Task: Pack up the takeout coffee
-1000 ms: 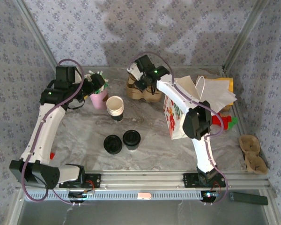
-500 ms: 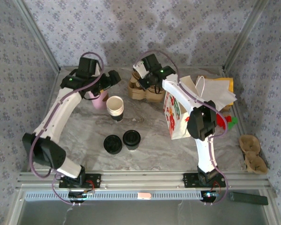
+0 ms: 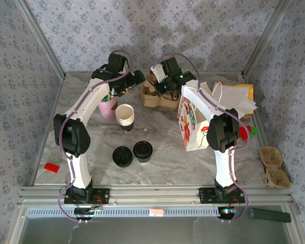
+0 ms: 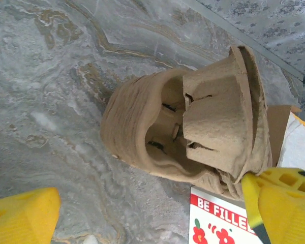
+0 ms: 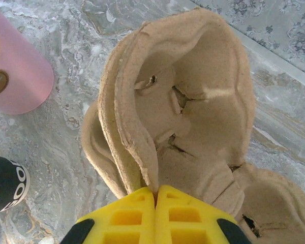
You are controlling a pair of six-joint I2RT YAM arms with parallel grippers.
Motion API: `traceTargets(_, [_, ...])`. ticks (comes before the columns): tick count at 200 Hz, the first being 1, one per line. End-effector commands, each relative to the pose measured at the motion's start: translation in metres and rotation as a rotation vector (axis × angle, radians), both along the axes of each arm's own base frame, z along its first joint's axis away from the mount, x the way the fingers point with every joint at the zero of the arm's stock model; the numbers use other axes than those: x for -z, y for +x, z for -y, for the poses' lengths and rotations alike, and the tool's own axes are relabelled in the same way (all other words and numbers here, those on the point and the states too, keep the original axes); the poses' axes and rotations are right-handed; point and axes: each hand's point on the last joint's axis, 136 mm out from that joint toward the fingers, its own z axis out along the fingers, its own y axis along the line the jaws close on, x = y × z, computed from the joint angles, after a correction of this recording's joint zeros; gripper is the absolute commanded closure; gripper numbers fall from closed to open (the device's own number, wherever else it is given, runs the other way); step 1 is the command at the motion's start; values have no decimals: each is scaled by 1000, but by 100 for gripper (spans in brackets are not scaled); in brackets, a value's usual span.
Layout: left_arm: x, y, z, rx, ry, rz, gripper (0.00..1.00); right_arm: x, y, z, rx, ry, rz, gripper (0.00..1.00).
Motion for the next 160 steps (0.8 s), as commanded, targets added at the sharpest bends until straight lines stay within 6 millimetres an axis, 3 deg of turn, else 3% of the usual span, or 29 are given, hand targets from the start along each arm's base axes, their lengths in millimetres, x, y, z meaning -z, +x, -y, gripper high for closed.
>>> traceTargets(1, [-18, 8, 15, 10, -41, 32, 0, -24, -2, 7, 14, 52, 25, 100])
traceTargets(160, [8, 17, 27, 19, -64, -22, 0, -23, 1, 7, 12, 74, 32, 100])
